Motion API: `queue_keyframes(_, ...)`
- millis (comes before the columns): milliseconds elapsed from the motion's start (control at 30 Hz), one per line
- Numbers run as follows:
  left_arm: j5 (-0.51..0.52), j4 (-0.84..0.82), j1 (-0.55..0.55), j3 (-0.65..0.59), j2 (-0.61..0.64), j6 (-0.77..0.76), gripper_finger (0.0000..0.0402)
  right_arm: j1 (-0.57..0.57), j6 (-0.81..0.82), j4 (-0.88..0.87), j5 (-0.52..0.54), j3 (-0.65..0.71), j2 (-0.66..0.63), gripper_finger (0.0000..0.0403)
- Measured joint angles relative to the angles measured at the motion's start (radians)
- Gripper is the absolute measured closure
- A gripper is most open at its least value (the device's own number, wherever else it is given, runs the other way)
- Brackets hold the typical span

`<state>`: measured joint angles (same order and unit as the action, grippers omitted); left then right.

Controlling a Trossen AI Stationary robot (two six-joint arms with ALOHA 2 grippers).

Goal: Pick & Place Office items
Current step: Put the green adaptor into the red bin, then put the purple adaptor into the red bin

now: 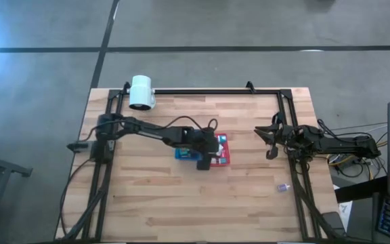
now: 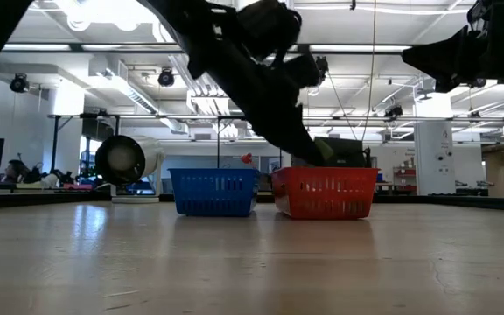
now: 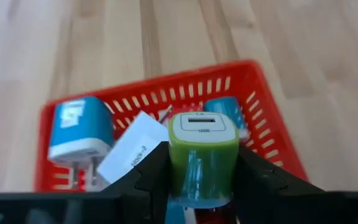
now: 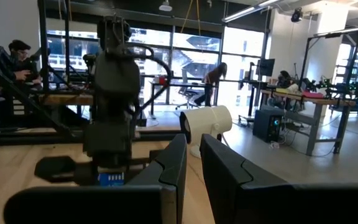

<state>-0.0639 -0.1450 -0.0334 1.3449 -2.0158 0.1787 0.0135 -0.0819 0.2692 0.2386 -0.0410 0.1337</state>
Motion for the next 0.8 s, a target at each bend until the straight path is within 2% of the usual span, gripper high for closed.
queue_keyframes(200, 0.000, -0.006, 0.000, 0.030, -0.074, -0.007, 0.0271, 0.000, 0.000, -0.002, 0.000, 0.000, 0.000, 0.0360)
queue_keyframes(400, -0.003, -0.002, 0.000, 0.032, -0.087, -0.035, 0.0265, 0.001, 0.001, -0.002, 0.000, 0.000, 0.000, 0.0360)
queue_keyframes(633, 0.002, -0.015, 0.000, 0.030, -0.060, -0.017, 0.0117, 0.000, 0.002, -0.002, 0.000, 0.000, 0.000, 0.0360)
queue_keyframes(733, 0.002, -0.012, 0.003, 0.030, -0.037, -0.009, 0.0080, 0.000, 0.001, -0.002, 0.000, 0.000, 0.001, 0.0360)
queue_keyframes(800, -0.002, -0.025, 0.005, 0.029, -0.019, -0.006, 0.0069, 0.000, 0.002, -0.002, -0.001, 0.000, 0.002, 0.0360)
